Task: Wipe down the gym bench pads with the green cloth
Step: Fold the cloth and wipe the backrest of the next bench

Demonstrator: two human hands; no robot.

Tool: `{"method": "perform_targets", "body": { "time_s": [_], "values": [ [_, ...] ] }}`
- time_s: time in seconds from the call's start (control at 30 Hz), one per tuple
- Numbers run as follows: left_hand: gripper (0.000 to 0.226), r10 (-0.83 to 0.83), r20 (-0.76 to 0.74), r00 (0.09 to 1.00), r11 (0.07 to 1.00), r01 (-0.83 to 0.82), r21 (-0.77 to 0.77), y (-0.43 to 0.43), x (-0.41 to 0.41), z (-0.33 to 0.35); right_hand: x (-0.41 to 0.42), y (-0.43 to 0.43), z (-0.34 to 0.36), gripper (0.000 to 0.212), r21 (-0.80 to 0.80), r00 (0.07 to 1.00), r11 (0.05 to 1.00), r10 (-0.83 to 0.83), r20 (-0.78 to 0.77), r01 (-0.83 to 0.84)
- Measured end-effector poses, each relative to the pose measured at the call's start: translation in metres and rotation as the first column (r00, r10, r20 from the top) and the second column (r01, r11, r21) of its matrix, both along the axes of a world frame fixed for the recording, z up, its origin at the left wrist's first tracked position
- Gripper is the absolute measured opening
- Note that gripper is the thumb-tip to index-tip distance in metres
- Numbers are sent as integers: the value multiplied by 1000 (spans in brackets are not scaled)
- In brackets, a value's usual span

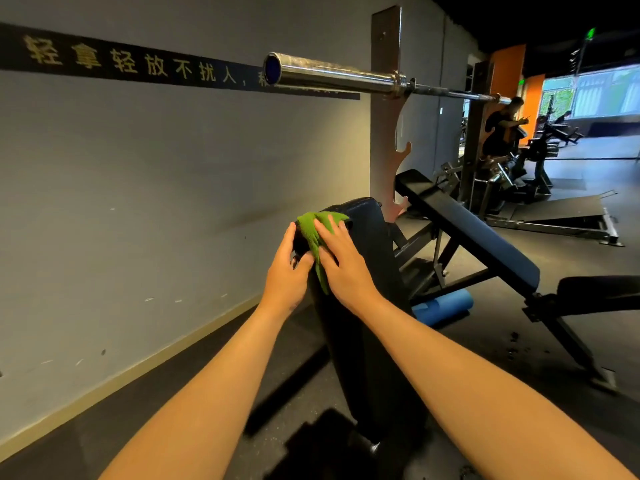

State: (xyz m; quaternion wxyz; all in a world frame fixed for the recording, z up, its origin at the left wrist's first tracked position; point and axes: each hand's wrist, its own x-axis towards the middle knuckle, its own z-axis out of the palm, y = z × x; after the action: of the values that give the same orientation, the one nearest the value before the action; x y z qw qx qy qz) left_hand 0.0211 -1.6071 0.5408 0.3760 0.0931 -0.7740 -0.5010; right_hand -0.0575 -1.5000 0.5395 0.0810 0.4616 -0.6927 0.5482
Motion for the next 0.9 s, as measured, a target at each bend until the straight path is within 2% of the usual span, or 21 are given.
{"method": "perform_targets", "body": {
  "time_s": [0.17,0.27,0.37,0.5,0.63,0.77,0.9],
  "values": [
    [64,6,-43,999,991,0,132,11,4,-3,6,13,-39,53,28,996,996,-86,-3,86],
    [59,13,-50,999,983,-4,186,5,7,-5,-4,8,-16,52,36,987,992,-118,-106,123],
    [43,-5,-51,999,950,20,311,1,6,-3,-7,-12,22,49,71,973,990,-101,-207,118],
    [42,-43,-82,996,901,75,428,3,7,-4,-1,-33,25,45,55,962,985,-147,-232,164],
    [47,-36,-84,996,903,69,425,9,8,-14,6,-20,-20,58,49,939,982,-161,-304,184],
    [43,-18,-17,1000,946,23,322,16,15,-27,16,-4,-69,67,125,904,952,-218,-367,280],
    [42,103,-20,994,961,-94,258,26,23,-29,22,1,-64,61,122,883,935,-263,-388,332]
  ]
}}
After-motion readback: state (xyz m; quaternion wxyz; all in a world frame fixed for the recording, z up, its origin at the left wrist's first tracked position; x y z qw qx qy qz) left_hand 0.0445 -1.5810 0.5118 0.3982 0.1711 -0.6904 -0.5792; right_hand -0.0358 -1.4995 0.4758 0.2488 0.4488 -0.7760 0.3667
